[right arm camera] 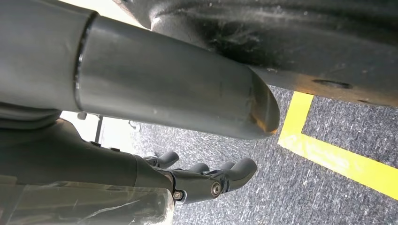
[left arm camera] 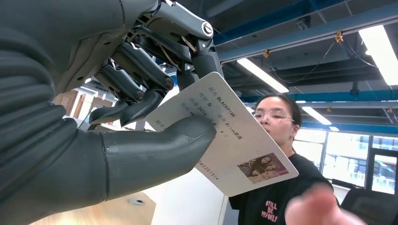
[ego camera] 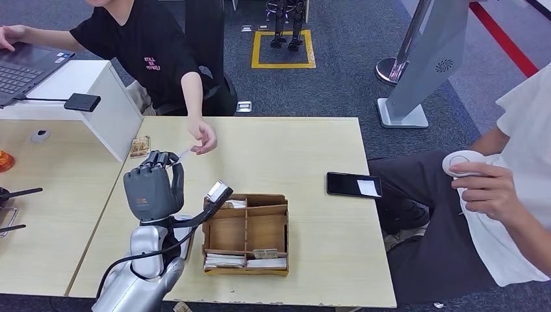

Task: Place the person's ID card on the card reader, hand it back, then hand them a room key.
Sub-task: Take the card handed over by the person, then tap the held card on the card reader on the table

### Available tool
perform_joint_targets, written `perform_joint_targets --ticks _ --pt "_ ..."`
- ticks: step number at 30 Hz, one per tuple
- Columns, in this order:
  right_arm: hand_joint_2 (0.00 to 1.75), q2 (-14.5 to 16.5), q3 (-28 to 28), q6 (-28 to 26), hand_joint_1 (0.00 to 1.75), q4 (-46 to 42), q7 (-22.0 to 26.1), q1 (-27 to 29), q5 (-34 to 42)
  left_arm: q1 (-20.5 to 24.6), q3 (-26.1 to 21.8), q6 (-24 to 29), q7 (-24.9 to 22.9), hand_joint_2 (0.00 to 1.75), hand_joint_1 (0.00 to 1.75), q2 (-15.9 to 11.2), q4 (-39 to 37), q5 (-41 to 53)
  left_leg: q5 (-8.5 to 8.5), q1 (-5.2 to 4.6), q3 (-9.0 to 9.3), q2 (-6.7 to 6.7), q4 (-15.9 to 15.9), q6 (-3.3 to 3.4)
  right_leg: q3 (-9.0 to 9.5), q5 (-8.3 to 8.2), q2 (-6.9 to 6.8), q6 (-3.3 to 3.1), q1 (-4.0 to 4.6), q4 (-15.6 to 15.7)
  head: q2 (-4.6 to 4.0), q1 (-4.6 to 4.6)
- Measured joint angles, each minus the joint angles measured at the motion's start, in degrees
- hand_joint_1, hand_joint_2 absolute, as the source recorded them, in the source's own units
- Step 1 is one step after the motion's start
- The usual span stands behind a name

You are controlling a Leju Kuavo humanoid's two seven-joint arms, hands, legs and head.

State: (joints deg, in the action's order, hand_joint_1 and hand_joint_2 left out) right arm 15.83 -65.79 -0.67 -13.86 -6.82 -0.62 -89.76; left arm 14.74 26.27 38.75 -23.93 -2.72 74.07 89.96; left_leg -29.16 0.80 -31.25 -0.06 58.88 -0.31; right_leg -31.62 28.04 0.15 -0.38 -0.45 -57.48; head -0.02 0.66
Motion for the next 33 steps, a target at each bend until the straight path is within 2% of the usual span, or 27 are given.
perform_joint_targets --ticks 4,6,9,13,16,19,23,26,28,30,31,33 --pt "0.00 0.03 -0.02 -0.03 0.00 -0.04 0.38 0.01 0.63 -1.75 0.92 0.00 0.23 1.75 1.75 -1.31 3.86 0.00 0.00 0.00 0.00 0.02 0.00 0.00 -0.01 0.00 0.02 0.00 0.00 0.00 0.00 -0.01" --pt "0.00 0.08 -0.07 0.01 0.00 -0.11 0.63 0.03 1.02 -3.18 1.37 0.00 2.05 1.75 1.75 -2.38 6.74 0.00 0.00 0.00 0.00 0.04 0.00 0.00 -0.01 0.00 0.05 0.00 0.00 0.00 0.00 -0.01" --pt "0.00 0.20 -0.41 0.31 0.00 -0.38 0.97 0.09 1.55 -7.20 1.08 0.00 10.69 1.75 1.75 -3.31 12.22 0.00 -0.01 0.00 -0.02 0.07 -0.01 0.00 -0.02 0.02 0.08 0.00 0.00 0.00 0.00 0.00" --pt "0.00 0.42 -1.37 1.14 0.00 -0.93 1.34 0.25 2.06 -14.37 -1.53 0.00 22.69 1.75 1.75 -2.76 18.30 -0.02 -0.05 -0.01 -0.07 0.09 -0.01 0.01 -0.09 0.04 0.08 0.00 0.00 0.00 0.00 -0.05" --pt "0.00 0.51 -2.02 1.68 0.00 -1.38 1.63 0.35 2.15 -18.87 -4.82 0.00 27.62 1.75 1.75 -2.19 20.82 -0.09 -0.07 -0.01 -0.09 0.08 -0.01 0.02 -0.11 0.05 0.07 0.01 0.00 0.01 0.00 -0.05" --pt "0.00 0.58 -2.69 2.11 0.00 -1.78 1.86 0.45 2.15 -21.79 -7.63 0.00 28.97 1.75 1.75 -2.50 21.66 -0.12 -0.06 0.00 -0.08 0.07 -0.01 0.01 -0.11 0.05 0.06 0.00 0.00 0.01 0.00 -0.04" --pt "0.00 0.62 -3.15 2.72 0.00 -2.37 2.10 0.60 2.05 -22.92 -9.22 0.00 24.75 1.75 1.75 -5.35 21.39 -0.12 0.00 0.04 -0.07 0.06 -0.02 -0.04 -0.10 0.03 0.06 -0.02 0.01 -0.01 0.00 -0.06" --pt "0.00 0.66 -3.42 3.07 0.00 -2.82 2.24 0.68 1.79 -21.62 -7.94 -0.02 14.51 1.75 1.75 -9.77 19.61 -0.10 0.07 0.06 -0.03 0.04 -0.02 -0.11 -0.15 0.01 0.06 -0.04 0.02 -0.02 0.00 -0.07" --pt "0.00 0.67 -3.74 3.22 0.00 -3.08 2.33 0.72 1.59 -19.02 -4.30 -0.27 3.92 1.75 1.75 -13.35 17.75 -0.10 0.11 0.07 -0.05 0.00 -0.02 -0.16 -0.22 0.00 0.03 -0.05 0.03 -0.02 0.00 -0.05" --pt "0.00 0.67 -4.05 3.39 0.00 -3.27 2.42 0.76 1.49 -15.31 2.20 -0.73 -7.00 1.75 1.75 -16.86 15.90 -0.10 0.14 0.06 -0.08 -0.05 -0.02 -0.17 -0.19 -0.02 -0.02 -0.05 0.03 -0.04 0.00 -0.05" --pt "0.00 0.67 -4.14 3.45 0.00 -3.35 2.48 0.77 1.44 -13.53 5.77 -0.93 -10.86 1.75 1.75 -18.38 15.01 -0.07 0.16 0.06 -0.09 -0.05 -0.02 -0.18 -0.15 -0.03 -0.02 -0.05 0.03 -0.05 0.00 -0.06" --pt "0.00 0.69 -4.25 3.57 0.00 -3.51 2.63 0.80 1.26 -10.80 12.09 -1.27 -14.01 1.75 1.75 -20.65 13.33 0.01 0.16 0.05 -0.09 0.04 -0.02 -0.18 -0.14 -0.07 0.10 -0.06 0.04 -0.06 0.00 -0.08"
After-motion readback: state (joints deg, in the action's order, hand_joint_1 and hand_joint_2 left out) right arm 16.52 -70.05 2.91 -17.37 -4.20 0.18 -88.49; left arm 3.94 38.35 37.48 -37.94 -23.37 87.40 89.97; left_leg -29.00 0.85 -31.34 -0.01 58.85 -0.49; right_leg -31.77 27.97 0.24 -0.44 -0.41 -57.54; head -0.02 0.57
